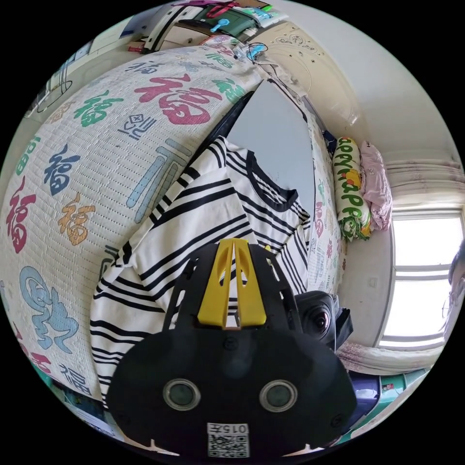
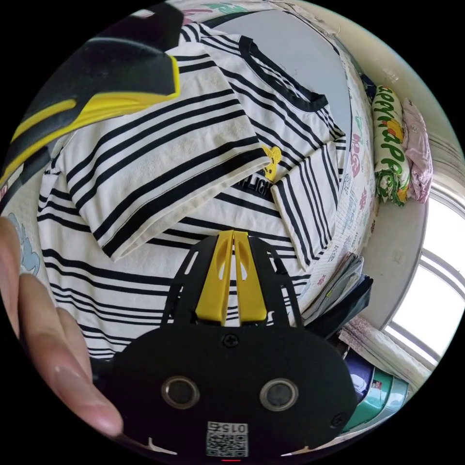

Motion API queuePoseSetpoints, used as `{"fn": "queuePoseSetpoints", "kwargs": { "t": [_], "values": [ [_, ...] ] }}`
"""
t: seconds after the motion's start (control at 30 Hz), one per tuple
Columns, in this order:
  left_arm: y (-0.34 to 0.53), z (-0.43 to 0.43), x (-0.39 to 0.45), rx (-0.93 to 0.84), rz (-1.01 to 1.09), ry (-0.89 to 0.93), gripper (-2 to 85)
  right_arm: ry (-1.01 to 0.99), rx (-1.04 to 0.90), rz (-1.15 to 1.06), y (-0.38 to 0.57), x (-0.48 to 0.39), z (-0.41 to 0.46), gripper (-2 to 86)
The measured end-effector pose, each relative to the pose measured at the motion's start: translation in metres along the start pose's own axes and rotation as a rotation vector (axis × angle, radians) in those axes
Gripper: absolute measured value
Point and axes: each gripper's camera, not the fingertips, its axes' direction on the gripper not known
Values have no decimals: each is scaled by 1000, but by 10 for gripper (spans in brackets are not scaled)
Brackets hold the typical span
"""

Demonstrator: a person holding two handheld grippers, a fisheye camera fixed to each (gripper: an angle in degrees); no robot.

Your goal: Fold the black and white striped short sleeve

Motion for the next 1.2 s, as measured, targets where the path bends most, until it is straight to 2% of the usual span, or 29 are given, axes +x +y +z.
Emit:
{"fn": "queuePoseSetpoints", "kwargs": {
  "t": [0.13, 0.6, 1.2],
  "values": [
    [7, 1, 12, -27, 47, -52, -9, -4, 10, 38, -3, 0, 8, -5],
    [33, 4, 43, -53, 100, -68, -9, -74, 9, 81, -21, 3, 15, -4],
    [59, 7, 68, -85, 128, -120, -9, -97, -6, 99, -49, -28, -28, -4]
  ]
}}
